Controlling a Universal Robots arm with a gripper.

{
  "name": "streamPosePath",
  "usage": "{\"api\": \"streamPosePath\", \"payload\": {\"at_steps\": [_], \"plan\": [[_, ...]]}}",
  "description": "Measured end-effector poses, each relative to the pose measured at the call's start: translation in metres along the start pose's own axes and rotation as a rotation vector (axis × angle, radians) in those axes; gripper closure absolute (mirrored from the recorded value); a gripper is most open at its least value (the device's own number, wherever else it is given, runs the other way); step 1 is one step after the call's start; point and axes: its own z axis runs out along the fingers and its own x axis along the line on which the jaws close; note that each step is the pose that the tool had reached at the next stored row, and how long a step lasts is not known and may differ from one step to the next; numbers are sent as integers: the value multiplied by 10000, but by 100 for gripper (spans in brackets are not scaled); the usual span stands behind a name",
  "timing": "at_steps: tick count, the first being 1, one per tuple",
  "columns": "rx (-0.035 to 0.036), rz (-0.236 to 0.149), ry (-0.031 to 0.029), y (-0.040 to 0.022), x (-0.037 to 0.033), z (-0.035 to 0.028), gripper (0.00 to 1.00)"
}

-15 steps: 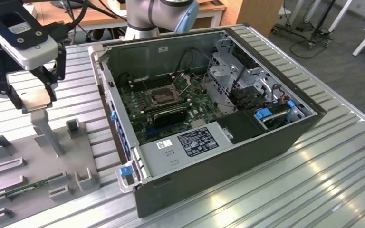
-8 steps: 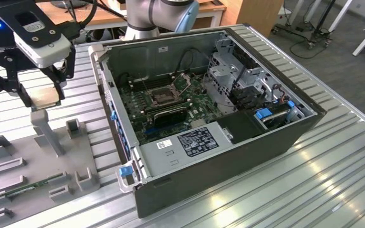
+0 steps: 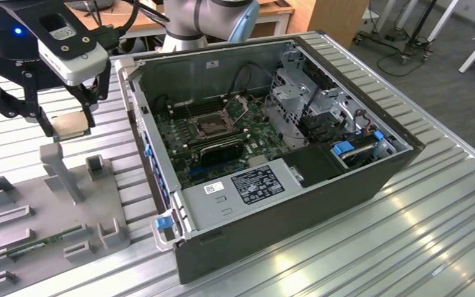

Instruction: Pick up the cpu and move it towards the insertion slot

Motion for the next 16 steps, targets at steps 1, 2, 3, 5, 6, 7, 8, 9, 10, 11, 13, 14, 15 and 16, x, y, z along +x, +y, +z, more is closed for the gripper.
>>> {"api": "streamPosePath", "payload": {"at_steps": [1, 2, 3, 5, 6, 7, 8, 9, 10, 11, 13, 14, 15, 16], "plan": [[0, 0, 0, 0, -17, 0, 45], [0, 0, 0, -1, -34, 0, 45], [0, 0, -1, -1, -52, 0, 45], [0, -1, 0, -2, -88, 0, 45], [0, -1, 0, -2, -105, 0, 45], [0, 0, 0, -2, -122, 0, 45], [0, 0, 0, -3, -138, 0, 45], [-1, 0, -1, -3, -155, 0, 45], [0, -1, 0, -3, -174, 0, 45], [0, 0, 0, -4, -191, 0, 45], [0, 1, 0, -4, -225, 0, 45], [0, 1, 0, -5, -241, 0, 45], [0, 1, 0, -5, -258, 0, 45], [0, 0, 0, -5, -276, 0, 45]]}}
